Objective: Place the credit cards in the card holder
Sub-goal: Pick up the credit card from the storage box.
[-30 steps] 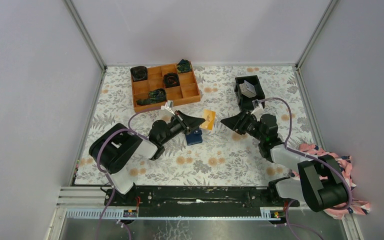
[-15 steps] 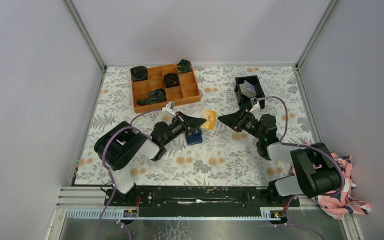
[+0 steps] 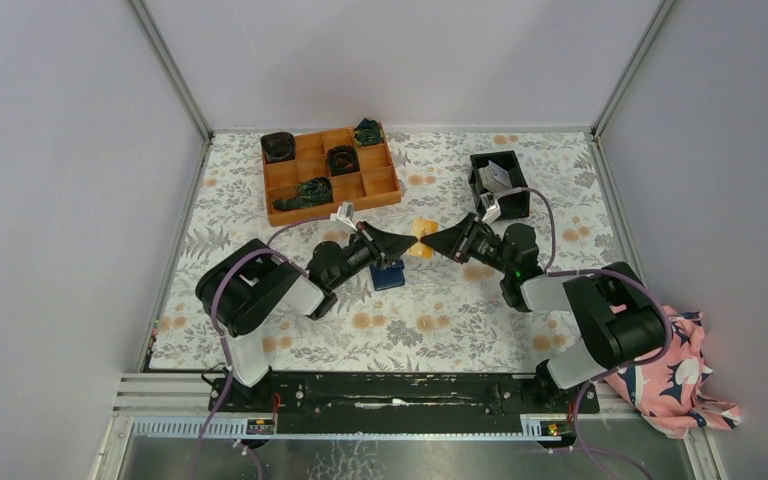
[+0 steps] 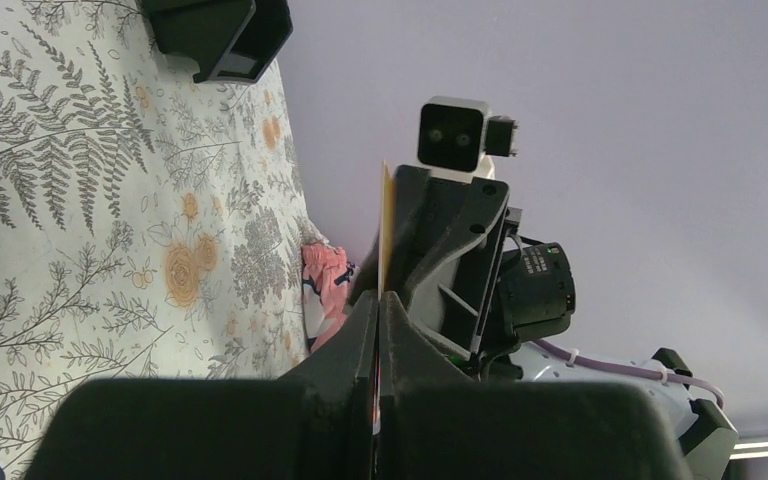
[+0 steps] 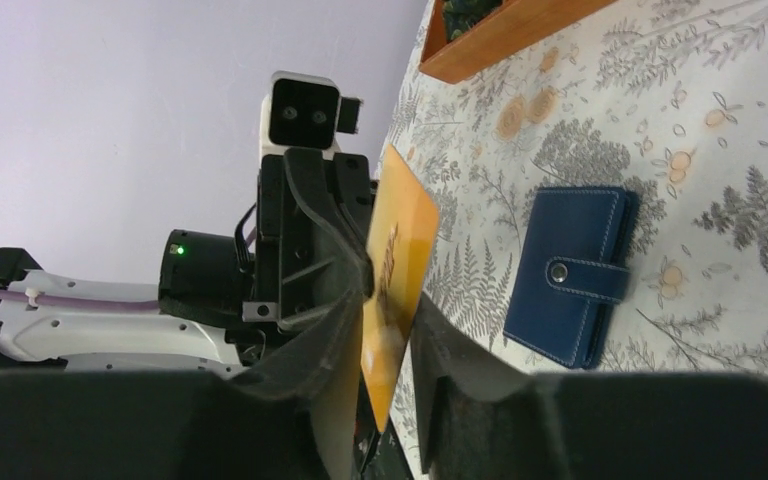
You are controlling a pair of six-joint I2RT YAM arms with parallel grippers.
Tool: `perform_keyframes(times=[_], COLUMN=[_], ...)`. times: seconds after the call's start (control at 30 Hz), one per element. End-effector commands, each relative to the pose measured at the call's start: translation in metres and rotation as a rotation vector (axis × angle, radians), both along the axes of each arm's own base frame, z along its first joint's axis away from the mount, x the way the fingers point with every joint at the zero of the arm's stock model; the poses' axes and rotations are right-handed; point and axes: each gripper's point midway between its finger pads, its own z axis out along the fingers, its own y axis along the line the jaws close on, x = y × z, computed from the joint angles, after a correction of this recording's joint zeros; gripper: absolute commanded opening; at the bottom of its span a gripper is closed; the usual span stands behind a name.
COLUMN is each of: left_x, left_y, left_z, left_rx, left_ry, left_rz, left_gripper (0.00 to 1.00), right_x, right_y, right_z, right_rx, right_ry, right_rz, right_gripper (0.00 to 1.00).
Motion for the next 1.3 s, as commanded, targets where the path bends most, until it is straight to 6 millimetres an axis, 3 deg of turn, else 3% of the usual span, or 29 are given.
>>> perform_keyframes(times=[0.0, 0.1, 0.13, 0.2, 0.3, 0.53, 0.73, 0.9, 1.13, 1.27], left_x=[-0.005, -0.006, -0.006, -0.005, -0.002, 0.003, 0.008, 0.007, -0.001, -0.002], left_y=[-0.003, 0.003, 0.006, 0.015, 0.029, 0.059, 0.082, 0.101, 0.113, 0.114], left_z=[0.014, 0.010, 0.008, 0.005, 0.000, -0.015, -0.040, -0.058, -0.079, -0.087], left_rx=[-0.047, -0.040, -0.036, -0.030, -0.007, 0.131, 0.385, 0.585, 0.692, 0.735], left_ry=[-0.051, -0.043, -0.037, -0.031, -0.022, -0.011, 0.013, 0.037, 0.066, 0.075], left_rz=[-0.025, -0.010, -0.002, 0.022, 0.077, 0.206, 0.303, 0.367, 0.377, 0.365], left_gripper=[0.00, 0.01, 0.05, 0.13, 0.34, 0.49, 0.50, 0.46, 0.40, 0.38], right_x=[0.003, 0.006, 0.008, 0.011, 0.017, 0.024, 0.024, 0.018, 0.005, 0.002], right_y=[0.017, 0.019, 0.019, 0.017, 0.011, 0.005, 0.017, 0.040, 0.078, 0.089], right_z=[0.031, 0.029, 0.027, 0.023, 0.019, 0.016, 0.004, -0.009, -0.034, -0.046], right_rx=[0.033, -0.027, -0.061, -0.148, -0.306, -0.611, -0.846, -0.982, -1.108, -1.158], right_ry=[-0.109, -0.118, -0.124, -0.136, -0.146, -0.161, -0.113, -0.081, -0.059, -0.048], right_rz=[0.073, 0.078, 0.074, 0.063, 0.032, 0.020, 0.052, 0.114, 0.213, 0.232], right_gripper=[0.21, 0.02, 0.00, 0.00, 0.00, 0.00, 0.00, 0.00, 0.00, 0.00])
